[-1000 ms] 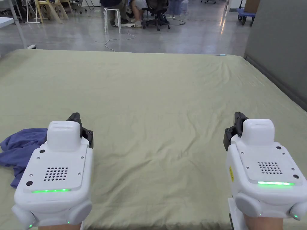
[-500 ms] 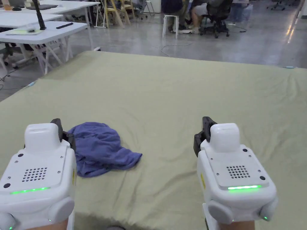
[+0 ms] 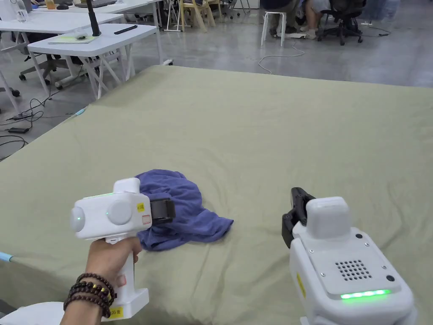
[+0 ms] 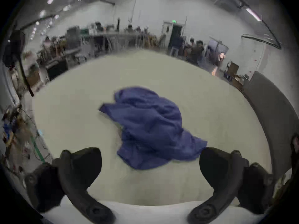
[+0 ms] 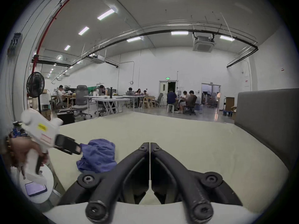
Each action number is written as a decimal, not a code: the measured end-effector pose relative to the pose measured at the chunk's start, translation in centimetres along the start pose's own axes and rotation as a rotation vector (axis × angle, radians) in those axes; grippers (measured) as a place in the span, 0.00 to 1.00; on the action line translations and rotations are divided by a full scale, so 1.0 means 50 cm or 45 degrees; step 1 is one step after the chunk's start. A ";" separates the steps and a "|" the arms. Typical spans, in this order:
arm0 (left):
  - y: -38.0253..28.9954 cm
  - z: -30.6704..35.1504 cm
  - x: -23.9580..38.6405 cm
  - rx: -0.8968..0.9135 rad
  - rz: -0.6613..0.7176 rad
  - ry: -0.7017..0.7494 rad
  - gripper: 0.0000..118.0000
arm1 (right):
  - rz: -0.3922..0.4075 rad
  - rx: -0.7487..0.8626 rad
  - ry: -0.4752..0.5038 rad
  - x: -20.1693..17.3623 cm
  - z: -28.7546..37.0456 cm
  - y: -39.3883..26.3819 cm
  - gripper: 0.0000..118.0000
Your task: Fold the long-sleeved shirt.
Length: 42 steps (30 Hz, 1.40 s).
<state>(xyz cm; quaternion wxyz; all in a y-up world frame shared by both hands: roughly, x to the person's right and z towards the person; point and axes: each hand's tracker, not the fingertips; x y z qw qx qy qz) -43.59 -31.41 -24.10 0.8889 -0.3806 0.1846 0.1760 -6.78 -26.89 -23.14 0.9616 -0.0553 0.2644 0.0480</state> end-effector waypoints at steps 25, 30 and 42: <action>0.121 0.054 0.272 0.207 -0.262 -0.317 0.06 | -0.064 -0.080 -0.244 0.159 -0.010 -0.026 0.00; 0.130 0.077 0.525 0.271 -0.436 -0.582 0.06 | -0.100 -0.024 -0.391 0.243 0.062 -0.006 0.00; -0.192 -0.102 0.968 -0.115 -0.723 -0.793 0.15 | -0.133 -0.072 -0.751 0.443 0.230 -0.016 0.00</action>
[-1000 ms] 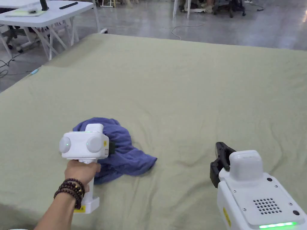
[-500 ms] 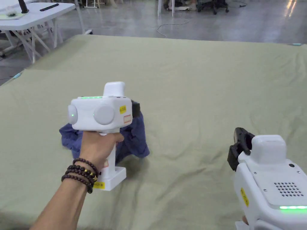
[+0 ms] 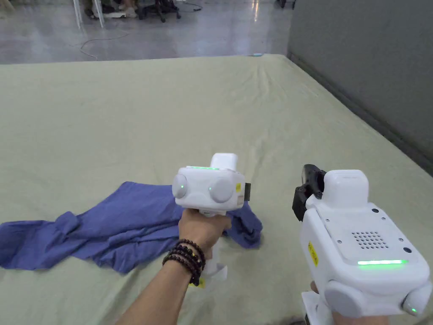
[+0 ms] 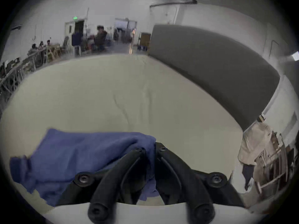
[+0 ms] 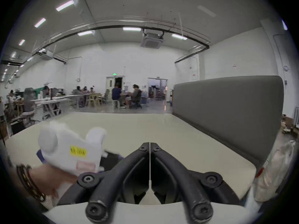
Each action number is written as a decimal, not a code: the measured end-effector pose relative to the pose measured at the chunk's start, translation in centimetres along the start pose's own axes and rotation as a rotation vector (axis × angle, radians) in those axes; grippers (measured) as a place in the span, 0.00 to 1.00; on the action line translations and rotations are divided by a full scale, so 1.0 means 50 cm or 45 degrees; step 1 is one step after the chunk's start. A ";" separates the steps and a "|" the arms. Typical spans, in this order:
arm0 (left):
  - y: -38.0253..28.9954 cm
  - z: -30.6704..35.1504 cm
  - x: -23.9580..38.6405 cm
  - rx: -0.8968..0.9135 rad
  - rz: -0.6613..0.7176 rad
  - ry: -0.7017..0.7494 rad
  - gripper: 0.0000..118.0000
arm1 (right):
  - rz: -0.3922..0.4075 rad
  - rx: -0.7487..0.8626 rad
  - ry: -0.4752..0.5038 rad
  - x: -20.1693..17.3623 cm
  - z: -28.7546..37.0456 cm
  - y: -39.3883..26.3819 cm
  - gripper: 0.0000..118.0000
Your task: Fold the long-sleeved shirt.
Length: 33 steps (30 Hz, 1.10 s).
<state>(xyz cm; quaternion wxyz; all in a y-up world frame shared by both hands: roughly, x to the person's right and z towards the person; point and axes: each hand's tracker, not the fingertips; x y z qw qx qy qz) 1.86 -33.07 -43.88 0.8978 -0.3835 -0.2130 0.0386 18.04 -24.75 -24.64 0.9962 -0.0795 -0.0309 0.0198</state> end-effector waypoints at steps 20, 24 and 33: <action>-0.313 0.536 -0.174 0.533 0.071 0.712 0.01 | 0.025 -0.061 0.114 -0.097 0.026 -0.021 0.00; -0.331 0.543 -0.202 0.503 0.155 0.656 0.00 | 0.042 -0.062 0.130 -0.124 0.023 -0.015 0.00; -0.184 0.478 -0.270 0.407 0.191 0.510 0.85 | 0.058 -0.087 0.150 -0.132 0.004 -0.015 0.00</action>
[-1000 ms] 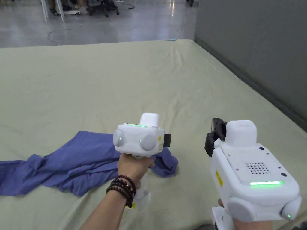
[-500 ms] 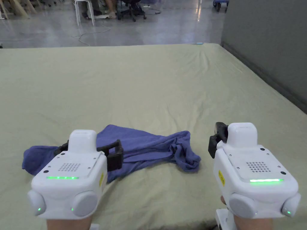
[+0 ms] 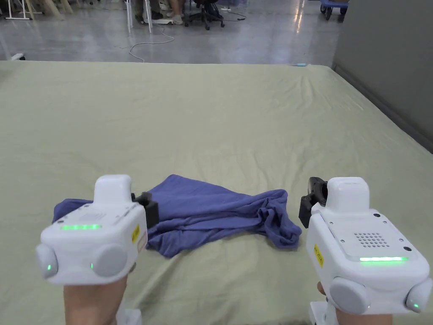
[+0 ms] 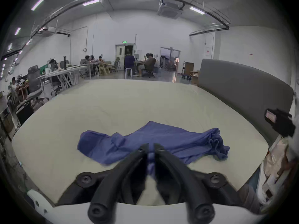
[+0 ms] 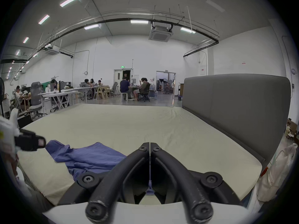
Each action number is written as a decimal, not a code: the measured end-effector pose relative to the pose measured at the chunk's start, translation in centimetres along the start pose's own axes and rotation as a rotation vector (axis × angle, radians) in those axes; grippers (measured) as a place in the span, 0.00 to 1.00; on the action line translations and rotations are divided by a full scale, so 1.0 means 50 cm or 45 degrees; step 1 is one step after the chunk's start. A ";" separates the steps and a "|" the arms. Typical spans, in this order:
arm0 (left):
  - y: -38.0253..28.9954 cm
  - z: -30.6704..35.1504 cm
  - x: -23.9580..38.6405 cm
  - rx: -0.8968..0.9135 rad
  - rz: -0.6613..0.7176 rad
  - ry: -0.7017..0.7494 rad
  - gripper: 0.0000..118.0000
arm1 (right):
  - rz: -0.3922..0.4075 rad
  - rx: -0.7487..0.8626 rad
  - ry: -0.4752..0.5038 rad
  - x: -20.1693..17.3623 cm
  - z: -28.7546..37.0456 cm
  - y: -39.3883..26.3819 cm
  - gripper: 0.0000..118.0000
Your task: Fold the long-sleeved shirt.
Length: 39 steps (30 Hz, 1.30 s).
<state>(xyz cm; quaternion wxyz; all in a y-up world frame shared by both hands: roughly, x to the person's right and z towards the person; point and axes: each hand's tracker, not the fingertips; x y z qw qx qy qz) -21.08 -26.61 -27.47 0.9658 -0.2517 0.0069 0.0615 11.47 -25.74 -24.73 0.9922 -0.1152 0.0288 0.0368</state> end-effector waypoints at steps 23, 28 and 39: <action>0.104 -0.581 0.080 -0.714 -0.269 -0.050 0.00 | -0.090 -0.319 -0.037 0.047 -0.174 -0.070 0.76; 0.137 -0.519 0.087 -0.596 -0.314 -0.070 0.00 | -0.133 -0.602 0.060 0.054 -0.288 -0.103 0.92; 0.179 -0.428 0.042 -0.521 -0.183 -0.131 0.00 | -0.095 -0.925 0.150 0.031 -0.488 -0.146 0.13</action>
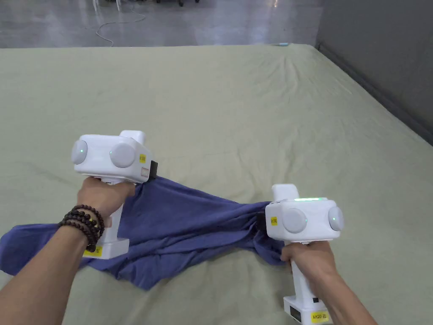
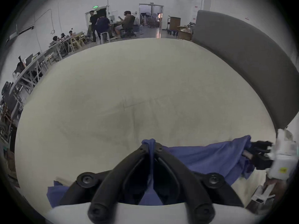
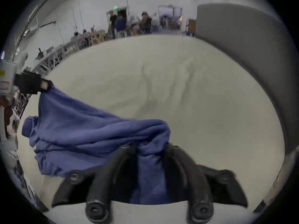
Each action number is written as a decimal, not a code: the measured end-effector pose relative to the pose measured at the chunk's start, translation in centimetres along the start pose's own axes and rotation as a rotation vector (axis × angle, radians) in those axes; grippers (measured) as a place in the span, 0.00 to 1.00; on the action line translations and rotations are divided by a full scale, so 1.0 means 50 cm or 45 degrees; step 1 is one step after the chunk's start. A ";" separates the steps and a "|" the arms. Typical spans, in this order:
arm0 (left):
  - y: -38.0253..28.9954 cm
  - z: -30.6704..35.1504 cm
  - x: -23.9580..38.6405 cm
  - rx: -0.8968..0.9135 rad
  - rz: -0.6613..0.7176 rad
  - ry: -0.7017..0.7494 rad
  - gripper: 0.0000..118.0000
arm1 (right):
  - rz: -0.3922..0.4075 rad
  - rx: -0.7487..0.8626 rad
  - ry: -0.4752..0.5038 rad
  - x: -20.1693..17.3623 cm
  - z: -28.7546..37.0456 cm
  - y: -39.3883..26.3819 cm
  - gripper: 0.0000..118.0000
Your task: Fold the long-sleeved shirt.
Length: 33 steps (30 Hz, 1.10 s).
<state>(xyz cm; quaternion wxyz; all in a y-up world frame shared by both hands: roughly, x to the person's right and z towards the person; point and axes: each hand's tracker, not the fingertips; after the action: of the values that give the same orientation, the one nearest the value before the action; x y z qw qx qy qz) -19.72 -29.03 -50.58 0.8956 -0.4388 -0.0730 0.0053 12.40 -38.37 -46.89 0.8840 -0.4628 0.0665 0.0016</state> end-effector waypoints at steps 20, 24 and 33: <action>0.321 0.506 -0.142 0.759 0.118 0.063 0.00 | 0.157 0.839 0.157 -0.051 0.563 0.542 0.09; 0.357 0.518 -0.142 0.794 0.124 0.058 0.00 | 0.175 0.876 0.103 -0.078 0.574 0.570 0.09; 0.195 0.251 -0.147 0.497 0.167 0.092 0.00 | 0.124 0.591 0.098 -0.056 0.319 0.418 0.09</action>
<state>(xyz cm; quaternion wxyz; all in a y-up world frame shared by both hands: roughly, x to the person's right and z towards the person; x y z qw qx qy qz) -28.17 -13.70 -51.60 0.9634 -0.2607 -0.0095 0.0618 10.15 -13.20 -54.68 0.9623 -0.2433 0.1208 0.0114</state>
